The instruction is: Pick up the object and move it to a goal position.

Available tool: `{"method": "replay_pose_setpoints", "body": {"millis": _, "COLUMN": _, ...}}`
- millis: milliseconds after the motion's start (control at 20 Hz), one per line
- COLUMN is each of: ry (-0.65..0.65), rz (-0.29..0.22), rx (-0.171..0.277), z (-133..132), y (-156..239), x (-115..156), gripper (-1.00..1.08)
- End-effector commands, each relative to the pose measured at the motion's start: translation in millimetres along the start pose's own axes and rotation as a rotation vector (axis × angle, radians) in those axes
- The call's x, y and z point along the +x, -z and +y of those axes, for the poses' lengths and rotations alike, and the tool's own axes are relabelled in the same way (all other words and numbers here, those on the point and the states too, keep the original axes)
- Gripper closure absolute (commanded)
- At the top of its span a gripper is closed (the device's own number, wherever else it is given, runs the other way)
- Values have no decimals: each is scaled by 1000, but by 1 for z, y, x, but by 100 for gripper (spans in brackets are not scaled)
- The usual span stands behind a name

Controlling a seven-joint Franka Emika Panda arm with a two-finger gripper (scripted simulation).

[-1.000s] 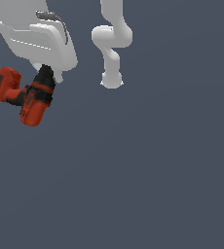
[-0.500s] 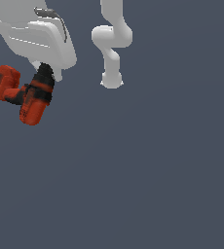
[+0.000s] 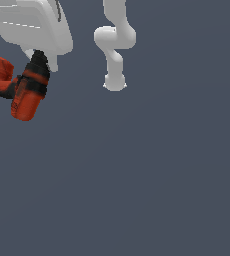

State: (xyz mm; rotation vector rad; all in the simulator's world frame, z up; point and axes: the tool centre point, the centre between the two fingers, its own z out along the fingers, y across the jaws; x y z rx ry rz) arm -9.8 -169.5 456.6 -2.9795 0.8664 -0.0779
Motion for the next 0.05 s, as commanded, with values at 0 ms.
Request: {"method": "replay_pose_setpoints", "body": {"millis": 0, "ry": 0, "rz": 8, "rx": 2, "z": 0, "y": 6, "x": 1, "gripper": 108}}
